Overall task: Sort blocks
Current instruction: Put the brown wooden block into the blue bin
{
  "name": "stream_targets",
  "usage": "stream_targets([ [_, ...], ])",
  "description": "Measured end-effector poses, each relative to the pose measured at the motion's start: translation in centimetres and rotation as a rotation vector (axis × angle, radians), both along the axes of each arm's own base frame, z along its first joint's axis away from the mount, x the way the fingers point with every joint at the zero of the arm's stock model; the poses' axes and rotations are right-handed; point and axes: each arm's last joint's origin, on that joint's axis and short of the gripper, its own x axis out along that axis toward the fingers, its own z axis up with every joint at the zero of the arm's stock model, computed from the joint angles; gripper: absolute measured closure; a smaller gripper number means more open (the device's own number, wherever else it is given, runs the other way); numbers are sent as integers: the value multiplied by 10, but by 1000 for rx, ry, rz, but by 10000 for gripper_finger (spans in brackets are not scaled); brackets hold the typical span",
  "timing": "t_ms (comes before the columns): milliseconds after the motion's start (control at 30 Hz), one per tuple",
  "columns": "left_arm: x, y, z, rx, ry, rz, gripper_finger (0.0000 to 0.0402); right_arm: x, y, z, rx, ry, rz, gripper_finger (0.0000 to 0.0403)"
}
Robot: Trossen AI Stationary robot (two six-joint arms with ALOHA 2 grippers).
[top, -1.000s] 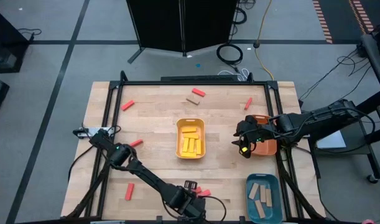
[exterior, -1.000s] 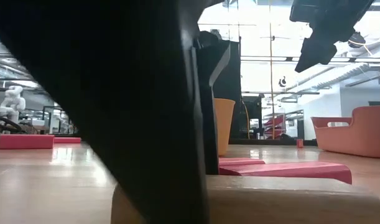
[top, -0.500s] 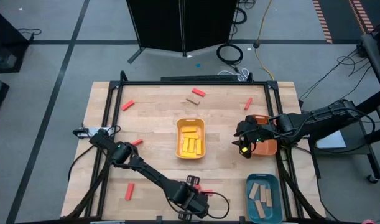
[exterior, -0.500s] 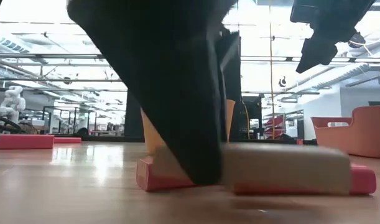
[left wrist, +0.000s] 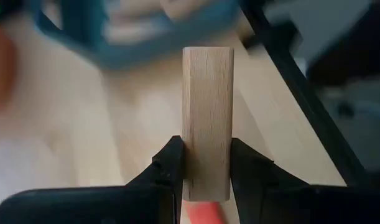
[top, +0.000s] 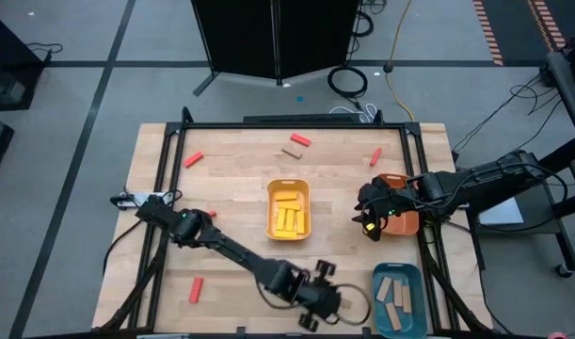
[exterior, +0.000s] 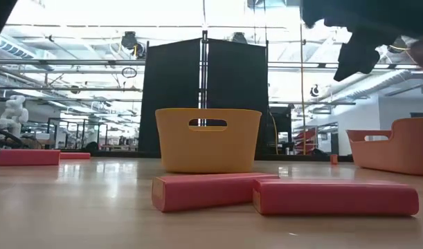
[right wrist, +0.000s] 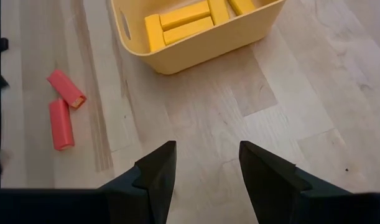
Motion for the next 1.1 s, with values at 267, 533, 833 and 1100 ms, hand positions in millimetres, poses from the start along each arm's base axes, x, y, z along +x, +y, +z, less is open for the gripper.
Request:
stream_targets([
  [267, 50, 33, -8, -133, -308, 3, 319, 0, 1, 0, 19, -4, 10, 234],
  [533, 77, 38, -27, -354, -575, -83, 319, 1, 1, 1, 73, -10, -52, 234],
  [833, 94, 38, -50, -382, -669, -129, 319, 2, 1, 1, 172, -19, -164, 234],
  [1100, 100, 52, -72, -377, -624, -77, 314, 2, 1, 2, 175, -23, -167, 234],
])
